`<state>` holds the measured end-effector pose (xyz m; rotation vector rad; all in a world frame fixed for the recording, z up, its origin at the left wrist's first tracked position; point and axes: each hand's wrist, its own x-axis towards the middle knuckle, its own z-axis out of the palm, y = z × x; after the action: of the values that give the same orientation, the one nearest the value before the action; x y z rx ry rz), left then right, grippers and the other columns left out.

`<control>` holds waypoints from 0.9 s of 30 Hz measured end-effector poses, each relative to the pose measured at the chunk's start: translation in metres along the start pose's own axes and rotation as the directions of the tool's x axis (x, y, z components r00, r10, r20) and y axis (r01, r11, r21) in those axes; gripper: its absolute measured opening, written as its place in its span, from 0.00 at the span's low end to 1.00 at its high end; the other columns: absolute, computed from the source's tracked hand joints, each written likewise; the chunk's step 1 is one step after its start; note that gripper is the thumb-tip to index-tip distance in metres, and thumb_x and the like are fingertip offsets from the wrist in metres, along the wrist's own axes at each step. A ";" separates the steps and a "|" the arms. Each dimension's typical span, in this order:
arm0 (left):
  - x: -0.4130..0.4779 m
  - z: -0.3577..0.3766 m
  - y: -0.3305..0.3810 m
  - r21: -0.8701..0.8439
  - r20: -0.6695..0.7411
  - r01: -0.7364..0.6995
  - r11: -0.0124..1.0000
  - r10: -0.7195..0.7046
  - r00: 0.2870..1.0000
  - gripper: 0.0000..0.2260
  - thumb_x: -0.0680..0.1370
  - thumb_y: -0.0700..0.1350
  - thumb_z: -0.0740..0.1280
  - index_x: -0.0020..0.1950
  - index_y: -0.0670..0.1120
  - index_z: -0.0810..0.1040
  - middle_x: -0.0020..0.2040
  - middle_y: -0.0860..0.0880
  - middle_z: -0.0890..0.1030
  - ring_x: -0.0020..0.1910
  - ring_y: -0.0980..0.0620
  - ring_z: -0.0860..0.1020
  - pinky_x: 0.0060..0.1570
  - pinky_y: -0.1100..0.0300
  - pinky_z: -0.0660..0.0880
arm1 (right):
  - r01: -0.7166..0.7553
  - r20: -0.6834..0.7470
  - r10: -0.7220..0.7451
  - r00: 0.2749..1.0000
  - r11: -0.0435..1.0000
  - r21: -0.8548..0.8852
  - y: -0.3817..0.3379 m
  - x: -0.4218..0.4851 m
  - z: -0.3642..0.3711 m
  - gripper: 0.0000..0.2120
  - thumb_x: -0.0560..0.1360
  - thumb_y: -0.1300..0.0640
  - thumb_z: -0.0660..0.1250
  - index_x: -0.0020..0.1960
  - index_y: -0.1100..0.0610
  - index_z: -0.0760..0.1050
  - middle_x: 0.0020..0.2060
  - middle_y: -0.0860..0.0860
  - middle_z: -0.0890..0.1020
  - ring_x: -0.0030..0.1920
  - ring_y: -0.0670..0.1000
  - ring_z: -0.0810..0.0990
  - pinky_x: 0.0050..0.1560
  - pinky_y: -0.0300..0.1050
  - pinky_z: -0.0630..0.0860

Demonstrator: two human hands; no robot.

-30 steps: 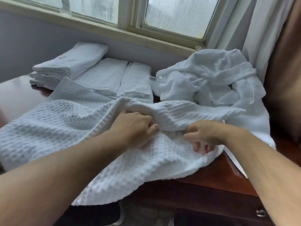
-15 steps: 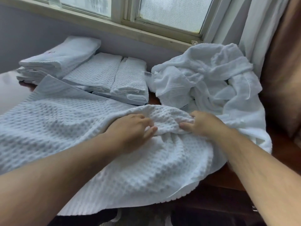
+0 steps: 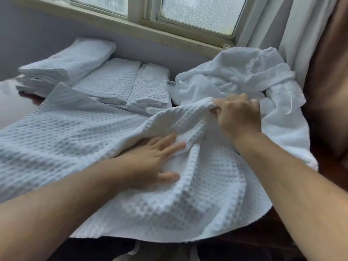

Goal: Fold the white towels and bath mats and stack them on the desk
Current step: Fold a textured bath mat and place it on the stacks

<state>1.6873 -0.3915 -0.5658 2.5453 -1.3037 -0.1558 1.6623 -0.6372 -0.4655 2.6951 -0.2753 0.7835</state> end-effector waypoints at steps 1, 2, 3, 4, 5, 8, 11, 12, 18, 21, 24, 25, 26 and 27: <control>-0.001 -0.001 0.001 0.003 0.017 0.032 0.999 -0.032 0.999 0.39 0.68 0.76 0.50 0.75 0.71 0.37 0.82 0.59 0.40 0.80 0.58 0.43 0.78 0.53 0.44 | -0.019 -0.026 0.018 1.000 1.000 -0.025 -0.005 -0.004 0.004 0.17 0.80 0.44 0.65 0.63 0.53 0.78 0.54 0.59 0.80 0.55 0.63 0.75 0.54 0.56 0.69; -0.002 -0.001 0.001 0.020 0.027 0.073 0.997 -0.074 0.997 0.40 0.68 0.77 0.49 0.76 0.70 0.38 0.82 0.58 0.43 0.80 0.58 0.44 0.78 0.53 0.45 | -0.051 -0.042 0.050 0.998 0.999 -0.017 -0.008 -0.007 0.007 0.19 0.78 0.43 0.67 0.62 0.55 0.76 0.54 0.59 0.79 0.54 0.63 0.75 0.53 0.56 0.70; -0.003 -0.001 0.001 0.056 0.026 0.120 0.991 -0.122 0.992 0.42 0.68 0.78 0.47 0.78 0.67 0.40 0.83 0.56 0.45 0.80 0.56 0.44 0.77 0.52 0.45 | -0.088 -0.025 0.089 0.996 0.995 0.037 -0.008 -0.010 0.009 0.17 0.77 0.43 0.69 0.58 0.56 0.76 0.52 0.59 0.80 0.52 0.62 0.76 0.50 0.55 0.71; -0.004 -0.003 0.000 0.103 0.016 0.173 0.979 -0.176 0.984 0.43 0.68 0.79 0.45 0.80 0.64 0.42 0.83 0.54 0.46 0.81 0.55 0.45 0.78 0.50 0.47 | -0.117 0.037 0.113 0.993 0.984 0.131 -0.009 -0.012 0.009 0.15 0.78 0.44 0.68 0.52 0.55 0.76 0.49 0.58 0.81 0.47 0.60 0.76 0.46 0.52 0.71; -0.003 -0.005 0.000 0.145 0.002 0.233 0.962 -0.236 0.972 0.44 0.68 0.79 0.44 0.81 0.61 0.45 0.83 0.52 0.47 0.81 0.53 0.47 0.78 0.48 0.50 | -0.144 0.158 0.112 0.981 0.967 0.209 -0.010 -0.016 0.009 0.13 0.79 0.44 0.65 0.49 0.54 0.75 0.47 0.56 0.82 0.44 0.58 0.76 0.43 0.49 0.70; 0.002 -0.014 0.005 0.218 -0.092 0.408 0.886 -0.398 0.913 0.39 0.73 0.75 0.40 0.78 0.58 0.60 0.79 0.48 0.61 0.75 0.45 0.61 0.69 0.42 0.64 | -0.091 0.504 -0.028 0.863 0.973 0.210 -0.021 -0.040 0.012 0.16 0.81 0.43 0.59 0.55 0.53 0.77 0.55 0.55 0.81 0.53 0.57 0.78 0.49 0.48 0.73; 0.012 -0.022 0.011 0.203 -0.182 0.477 0.855 -0.445 0.877 0.30 0.79 0.68 0.43 0.69 0.53 0.70 0.68 0.46 0.75 0.65 0.41 0.71 0.58 0.43 0.70 | -0.044 0.460 -0.041 0.887 0.984 0.171 -0.028 -0.069 0.012 0.18 0.82 0.44 0.57 0.63 0.55 0.74 0.61 0.55 0.77 0.61 0.58 0.76 0.56 0.51 0.73; 0.016 -0.023 0.013 0.209 -0.196 0.496 0.843 -0.461 0.865 0.28 0.80 0.67 0.45 0.68 0.52 0.70 0.66 0.45 0.76 0.64 0.41 0.72 0.56 0.44 0.69 | -0.061 0.424 -0.019 0.905 0.983 0.174 -0.028 -0.075 0.010 0.18 0.81 0.44 0.59 0.63 0.55 0.75 0.60 0.55 0.77 0.59 0.58 0.77 0.54 0.51 0.74; 0.026 -0.012 0.017 0.280 -0.225 0.509 0.814 -0.460 0.859 0.35 0.77 0.73 0.45 0.77 0.54 0.61 0.67 0.44 0.70 0.64 0.40 0.69 0.55 0.45 0.70 | -0.308 0.722 0.109 0.683 0.940 0.150 -0.005 -0.065 0.007 0.30 0.82 0.36 0.53 0.69 0.58 0.75 0.64 0.57 0.79 0.63 0.58 0.77 0.59 0.48 0.71; 0.023 -0.006 0.012 0.279 -0.162 0.441 0.853 -0.411 0.897 0.35 0.77 0.73 0.43 0.81 0.60 0.49 0.74 0.43 0.63 0.71 0.41 0.61 0.64 0.42 0.63 | -0.390 0.723 0.253 0.643 0.920 0.025 0.005 -0.054 0.021 0.38 0.82 0.35 0.50 0.83 0.55 0.43 0.76 0.61 0.66 0.73 0.62 0.68 0.68 0.58 0.67; 0.014 -0.005 0.013 0.289 -0.079 0.343 0.894 -0.335 0.939 0.32 0.77 0.71 0.42 0.80 0.62 0.47 0.77 0.43 0.58 0.73 0.42 0.57 0.67 0.41 0.59 | -0.355 0.744 0.192 0.640 0.933 0.064 0.009 -0.049 0.030 0.43 0.76 0.26 0.50 0.81 0.42 0.33 0.81 0.60 0.52 0.80 0.63 0.51 0.73 0.67 0.57; 0.011 -0.007 0.015 0.312 -0.049 0.317 0.896 -0.318 0.947 0.32 0.77 0.71 0.42 0.80 0.62 0.47 0.77 0.43 0.58 0.72 0.42 0.57 0.66 0.41 0.60 | -0.342 0.772 0.139 0.621 0.934 0.106 0.010 -0.049 0.031 0.44 0.74 0.23 0.50 0.81 0.40 0.35 0.81 0.58 0.49 0.80 0.63 0.49 0.74 0.67 0.54; 0.010 -0.010 0.016 0.338 -0.016 0.293 0.894 -0.305 0.952 0.32 0.76 0.71 0.42 0.80 0.63 0.49 0.76 0.42 0.60 0.72 0.41 0.59 0.64 0.42 0.62 | -0.339 0.786 0.099 0.610 0.929 0.146 0.012 -0.049 0.033 0.45 0.72 0.21 0.50 0.81 0.40 0.39 0.81 0.57 0.50 0.80 0.62 0.50 0.74 0.66 0.55; 0.011 -0.016 0.017 0.357 0.007 0.270 0.894 -0.292 0.956 0.32 0.76 0.71 0.43 0.79 0.63 0.54 0.75 0.42 0.63 0.71 0.41 0.62 0.63 0.43 0.65 | -0.340 0.784 0.078 0.615 0.924 0.174 0.013 -0.048 0.034 0.45 0.72 0.21 0.50 0.82 0.40 0.45 0.81 0.56 0.54 0.79 0.62 0.54 0.74 0.65 0.58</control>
<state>1.6839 -0.4067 -0.5453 3.0543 -1.0515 -0.0588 1.6348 -0.6570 -0.5154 3.1882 -0.7335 -0.4030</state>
